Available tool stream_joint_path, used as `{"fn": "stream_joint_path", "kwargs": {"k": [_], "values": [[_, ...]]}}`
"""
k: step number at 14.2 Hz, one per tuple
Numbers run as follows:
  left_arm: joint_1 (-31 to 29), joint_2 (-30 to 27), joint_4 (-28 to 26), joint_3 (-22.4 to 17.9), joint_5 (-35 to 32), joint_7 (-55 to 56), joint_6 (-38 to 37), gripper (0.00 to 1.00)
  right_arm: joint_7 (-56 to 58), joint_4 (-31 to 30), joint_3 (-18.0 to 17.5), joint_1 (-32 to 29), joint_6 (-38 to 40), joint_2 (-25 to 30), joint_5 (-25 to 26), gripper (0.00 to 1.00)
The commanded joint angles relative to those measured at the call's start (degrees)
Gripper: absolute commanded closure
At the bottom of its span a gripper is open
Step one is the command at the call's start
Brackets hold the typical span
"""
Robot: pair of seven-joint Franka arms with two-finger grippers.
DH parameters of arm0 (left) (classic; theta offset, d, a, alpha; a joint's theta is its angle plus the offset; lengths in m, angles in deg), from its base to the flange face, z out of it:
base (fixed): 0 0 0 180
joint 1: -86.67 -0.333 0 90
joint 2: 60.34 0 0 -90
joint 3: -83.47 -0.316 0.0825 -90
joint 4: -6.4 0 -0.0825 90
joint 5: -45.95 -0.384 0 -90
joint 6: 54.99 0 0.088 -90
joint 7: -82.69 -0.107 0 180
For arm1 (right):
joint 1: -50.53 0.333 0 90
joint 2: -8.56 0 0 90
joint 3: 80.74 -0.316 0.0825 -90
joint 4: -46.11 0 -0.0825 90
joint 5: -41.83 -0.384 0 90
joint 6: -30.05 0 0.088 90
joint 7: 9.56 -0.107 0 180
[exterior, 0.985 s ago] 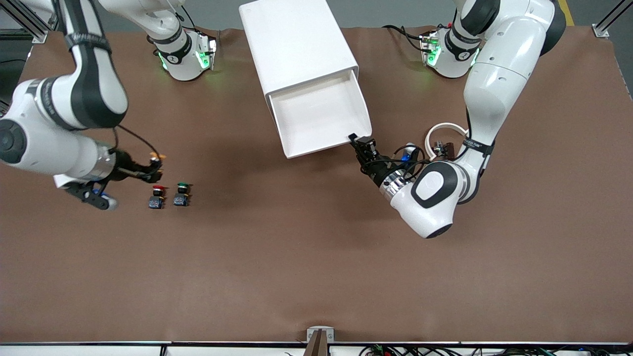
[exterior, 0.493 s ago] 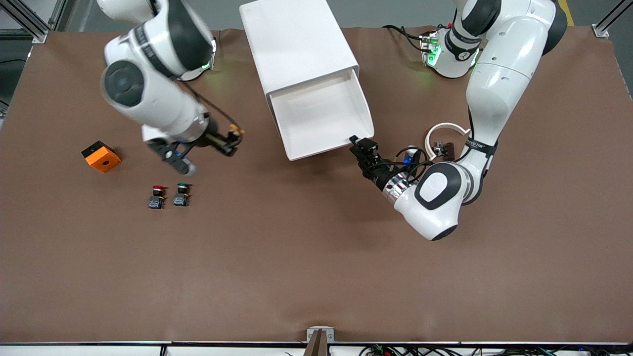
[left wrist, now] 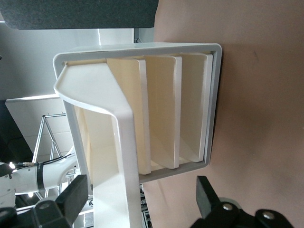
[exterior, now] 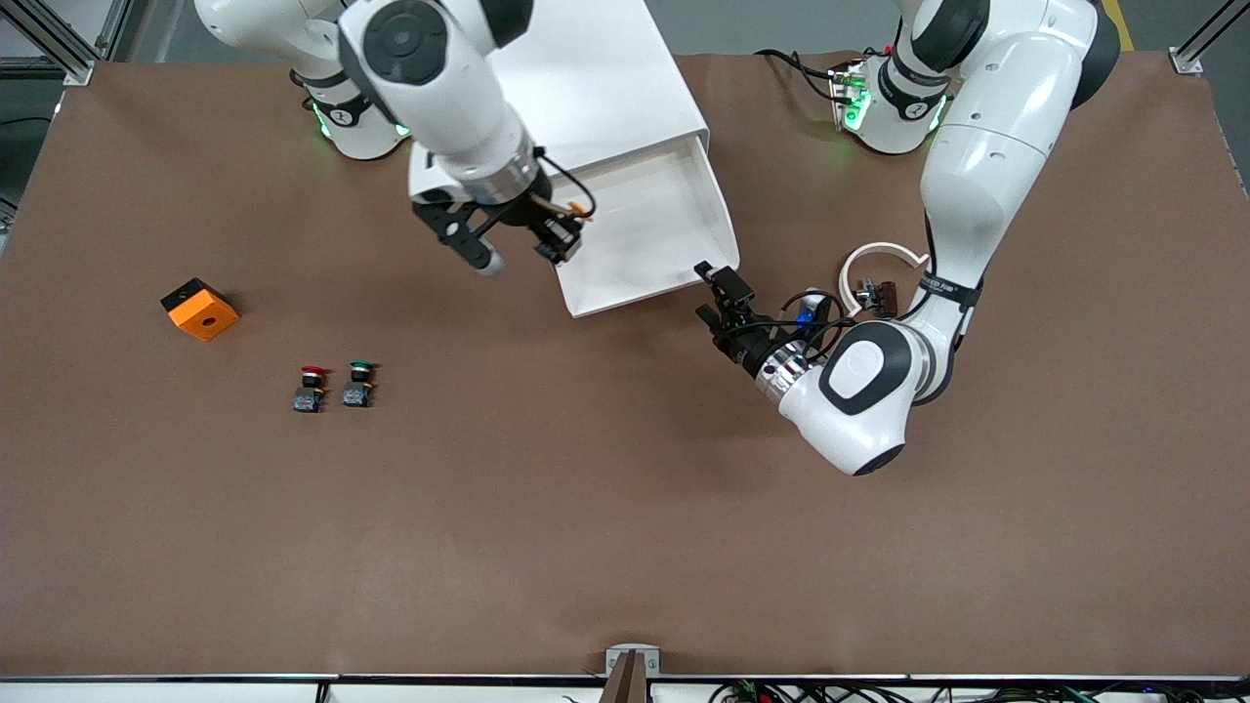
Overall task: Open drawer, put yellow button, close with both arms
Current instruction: 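Carry the yellow button over the open drawer with the right gripper, then lower the button into the drawer and open the right gripper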
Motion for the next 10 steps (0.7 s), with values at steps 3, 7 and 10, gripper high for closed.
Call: {"fn": "stream_joint_path", "kwargs": {"k": [3, 7, 10], "values": [[0.34, -0.24, 0.42, 0.02, -0.16, -6.7, 0.61, 0.0, -8.82, 1.48, 0.99, 5.67, -4.0, -4.84, 1.24, 1.0], [0.51, -1.38, 0.42, 0.11, -0.42, -16.46, 0.52, 0.0, -12.69, 1.48, 0.9, 7.79, -3.83, -6.33, 4.33, 1.0], [1.04, -3.22, 0.6, 0.03, -1.3, -23.39, 0.52, 0.0, -14.46, 1.56, 0.9, 8.58, -3.57, -6.43, 4.42, 0.94]]}}
